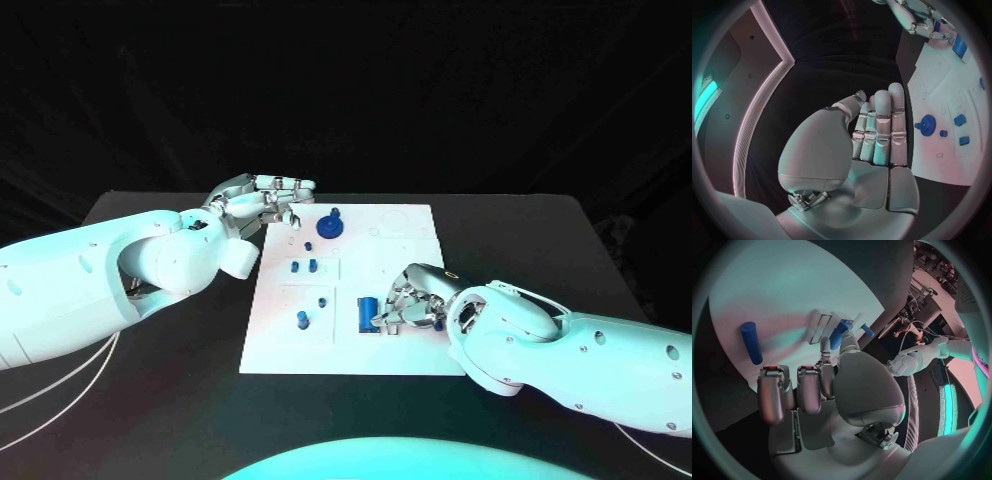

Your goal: Assemble the parts on the task board

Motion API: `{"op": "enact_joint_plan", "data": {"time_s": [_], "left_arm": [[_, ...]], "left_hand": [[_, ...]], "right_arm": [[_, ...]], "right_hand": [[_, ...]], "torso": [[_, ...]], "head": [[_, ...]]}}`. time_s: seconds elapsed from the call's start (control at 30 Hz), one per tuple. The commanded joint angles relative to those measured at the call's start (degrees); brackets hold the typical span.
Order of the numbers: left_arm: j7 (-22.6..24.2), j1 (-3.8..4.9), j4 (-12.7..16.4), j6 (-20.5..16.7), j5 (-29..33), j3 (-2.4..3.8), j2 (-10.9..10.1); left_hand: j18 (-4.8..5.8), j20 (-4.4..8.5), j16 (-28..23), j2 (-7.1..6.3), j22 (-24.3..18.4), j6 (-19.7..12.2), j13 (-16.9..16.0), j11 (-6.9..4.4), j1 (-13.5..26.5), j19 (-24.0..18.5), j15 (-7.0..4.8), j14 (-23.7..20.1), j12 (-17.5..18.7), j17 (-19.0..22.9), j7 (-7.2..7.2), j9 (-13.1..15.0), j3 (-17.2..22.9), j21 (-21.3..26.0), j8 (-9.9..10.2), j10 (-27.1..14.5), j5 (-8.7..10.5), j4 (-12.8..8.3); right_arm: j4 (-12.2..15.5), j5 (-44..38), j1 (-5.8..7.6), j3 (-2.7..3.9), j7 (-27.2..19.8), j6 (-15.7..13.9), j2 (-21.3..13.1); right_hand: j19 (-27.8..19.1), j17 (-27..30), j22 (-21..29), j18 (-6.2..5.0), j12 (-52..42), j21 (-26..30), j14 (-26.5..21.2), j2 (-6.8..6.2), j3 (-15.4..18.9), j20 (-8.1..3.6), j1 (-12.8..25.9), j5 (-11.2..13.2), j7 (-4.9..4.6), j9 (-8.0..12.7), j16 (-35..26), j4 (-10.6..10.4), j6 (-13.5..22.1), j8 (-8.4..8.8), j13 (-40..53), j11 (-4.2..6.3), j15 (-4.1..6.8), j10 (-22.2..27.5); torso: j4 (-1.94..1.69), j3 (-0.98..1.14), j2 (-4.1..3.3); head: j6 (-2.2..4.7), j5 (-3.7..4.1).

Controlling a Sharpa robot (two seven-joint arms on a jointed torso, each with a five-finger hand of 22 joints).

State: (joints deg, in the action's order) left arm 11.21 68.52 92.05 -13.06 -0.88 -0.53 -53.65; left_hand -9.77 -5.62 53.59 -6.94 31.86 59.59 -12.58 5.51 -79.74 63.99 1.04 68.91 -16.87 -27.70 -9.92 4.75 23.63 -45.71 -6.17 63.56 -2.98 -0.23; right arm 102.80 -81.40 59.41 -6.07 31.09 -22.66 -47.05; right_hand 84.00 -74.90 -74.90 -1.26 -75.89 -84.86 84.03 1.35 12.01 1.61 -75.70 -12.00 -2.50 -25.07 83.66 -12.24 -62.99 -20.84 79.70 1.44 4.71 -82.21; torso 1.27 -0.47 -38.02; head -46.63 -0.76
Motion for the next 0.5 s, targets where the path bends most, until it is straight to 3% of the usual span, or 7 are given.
{"op": "enact_joint_plan", "data": {"time_s": [0.03, 0.27, 0.5], "left_arm": [[0.22, 0.03, -0.03, 0.93, -0.13, 0.04, 0.17], [0.22, 0.03, -0.23, 0.92, -0.13, 0.03, 0.26], [0.19, 0.02, -0.39, 0.93, -0.13, -0.01, 0.37]], "left_hand": [[-0.77, -0.23, -0.1, 0.09, -0.09, -0.46, 0.06, -0.03, 0.53, 0.29, -0.13, -0.4, -0.31, 0.07, -0.11, -0.06, -0.31, 0.32, -0.25, -0.24, 0.03, -0.04], [-0.77, -0.24, -0.1, 0.13, -0.1, -0.47, 0.07, -0.03, 0.51, 0.29, -0.13, -0.41, -0.33, 0.08, -0.11, -0.06, -0.29, 0.33, -0.26, -0.24, 0.03, -0.04], [-0.77, -0.24, -0.1, 0.13, -0.1, -0.47, 0.07, -0.03, 0.51, 0.29, -0.13, -0.41, -0.33, 0.08, -0.11, -0.06, -0.29, 0.33, -0.26, -0.24, 0.03, -0.04]], "right_arm": [[0.0, -1.59, 0.01, 0.01, 0.66, -0.52, 0.11], [0.7, -1.99, 0.03, 0.01, 0.42, -1.18, -0.31], [3.03, -1.46, 0.29, 0.03, -1.23, -4.85, -2.63]], "right_hand": [[4.05, -4.11, -13.7, 0.19, 0.32, -0.17, 3.82, 0.62, -0.18, -0.23, -0.52, -0.4, 0.3, -0.09, 0.2, 0.33, 0.17, -0.4, -1.45, 0.35, 0.44, -0.8], [4.01, -4.03, -13.67, 0.17, 0.37, -0.06, 3.8, 0.6, -0.23, -0.28, -1.27, -0.47, 0.35, -0.14, 0.16, 0.79, 0.27, -0.45, -1.43, 0.4, 0.48, -0.78], [3.71, -3.61, -13.46, 0.02, 1.99, 0.68, 3.7, 0.86, -0.21, -0.26, -1.75, -1.65, -0.03, 0.07, -0.11, 0.92, 1.3, 0.09, -2.59, 0.15, 0.36, 0.09]], "torso": [[0.0, -0.02, 0.03], [0.16, 0.03, 0.08], [0.29, 0.03, 0.1]], "head": [[0.03, -0.05], [0.19, -0.08], [0.65, 0.16]]}}
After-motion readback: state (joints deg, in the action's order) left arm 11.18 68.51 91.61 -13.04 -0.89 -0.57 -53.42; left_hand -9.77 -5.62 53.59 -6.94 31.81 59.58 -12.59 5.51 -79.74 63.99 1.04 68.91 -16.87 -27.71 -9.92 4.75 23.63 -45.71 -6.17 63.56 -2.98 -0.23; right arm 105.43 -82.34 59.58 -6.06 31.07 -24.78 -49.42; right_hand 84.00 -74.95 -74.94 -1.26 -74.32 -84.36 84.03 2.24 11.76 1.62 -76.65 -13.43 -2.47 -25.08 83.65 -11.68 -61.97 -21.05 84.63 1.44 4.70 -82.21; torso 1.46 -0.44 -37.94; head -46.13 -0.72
